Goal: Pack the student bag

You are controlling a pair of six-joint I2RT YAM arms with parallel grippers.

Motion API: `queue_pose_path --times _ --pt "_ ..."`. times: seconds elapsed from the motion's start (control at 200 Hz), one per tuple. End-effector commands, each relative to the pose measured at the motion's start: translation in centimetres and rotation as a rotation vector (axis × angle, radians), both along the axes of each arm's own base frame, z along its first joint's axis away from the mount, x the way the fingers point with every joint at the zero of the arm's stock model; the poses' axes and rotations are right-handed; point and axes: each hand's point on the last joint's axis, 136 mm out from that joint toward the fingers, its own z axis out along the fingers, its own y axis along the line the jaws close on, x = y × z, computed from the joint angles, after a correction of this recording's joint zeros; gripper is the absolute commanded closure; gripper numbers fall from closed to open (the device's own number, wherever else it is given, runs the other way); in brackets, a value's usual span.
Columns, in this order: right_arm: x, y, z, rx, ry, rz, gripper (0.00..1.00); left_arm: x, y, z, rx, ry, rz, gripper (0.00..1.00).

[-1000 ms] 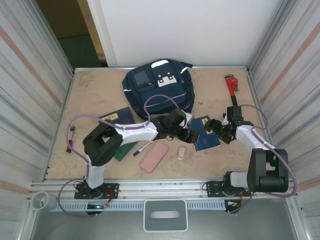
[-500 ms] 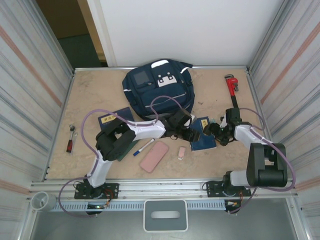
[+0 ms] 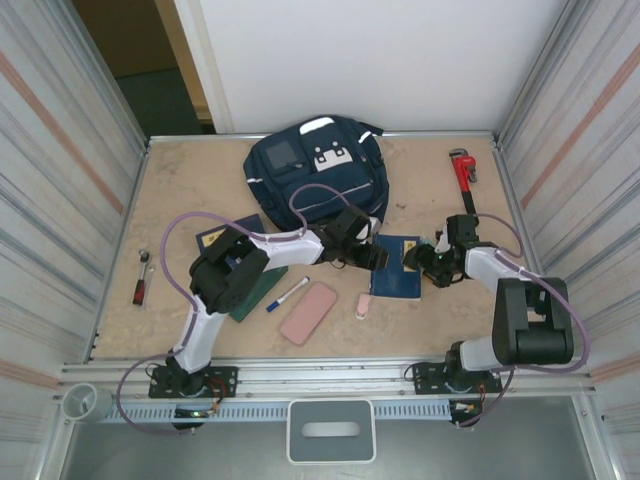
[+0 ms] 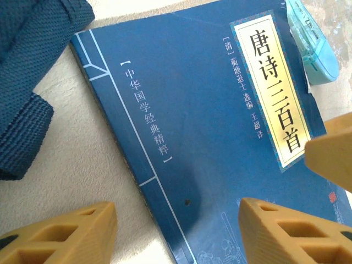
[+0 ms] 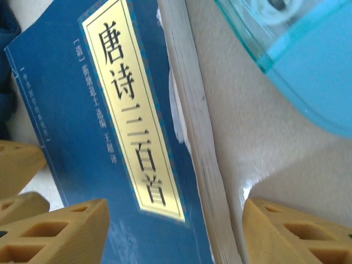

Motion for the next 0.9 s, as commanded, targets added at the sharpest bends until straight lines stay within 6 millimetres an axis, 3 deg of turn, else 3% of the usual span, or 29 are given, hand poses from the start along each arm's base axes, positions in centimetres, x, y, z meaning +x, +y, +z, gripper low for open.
queue_pose_path --times 0.0,0.15,0.406,0.561,0.576,0.696,0.897 --pt "0.6 1.6 -0.2 0.042 -0.010 0.055 0.42 -1.0 -0.2 -0.8 0.013 0.014 -0.039 0.39" --pt "1.0 3.1 0.4 0.110 -0.040 0.090 0.62 -1.7 -0.1 -1.2 0.006 0.032 -0.036 0.39" --pt "2.8 2.9 4.4 0.139 -0.203 0.102 0.98 -1.5 -0.6 -0.5 -0.007 0.020 -0.051 0.40" --pt "2.8 0.9 7.4 0.082 -0.280 0.057 1.00 -0.8 -0.7 1.2 -0.051 -0.006 -0.045 0.38" --pt "2.8 0.7 7.8 0.079 -0.294 0.056 1.00 -0.8 -0.8 2.9 -0.084 -0.024 -0.051 0.38" --pt "2.7 0.5 12.6 0.106 -0.428 0.050 1.00 -0.9 0.2 7.9 -0.184 -0.126 -0.074 0.30" --pt "1.8 3.3 22.6 0.239 -0.723 0.202 1.00 -0.6 5.3 16.4 -0.384 -0.244 -0.075 0.18"
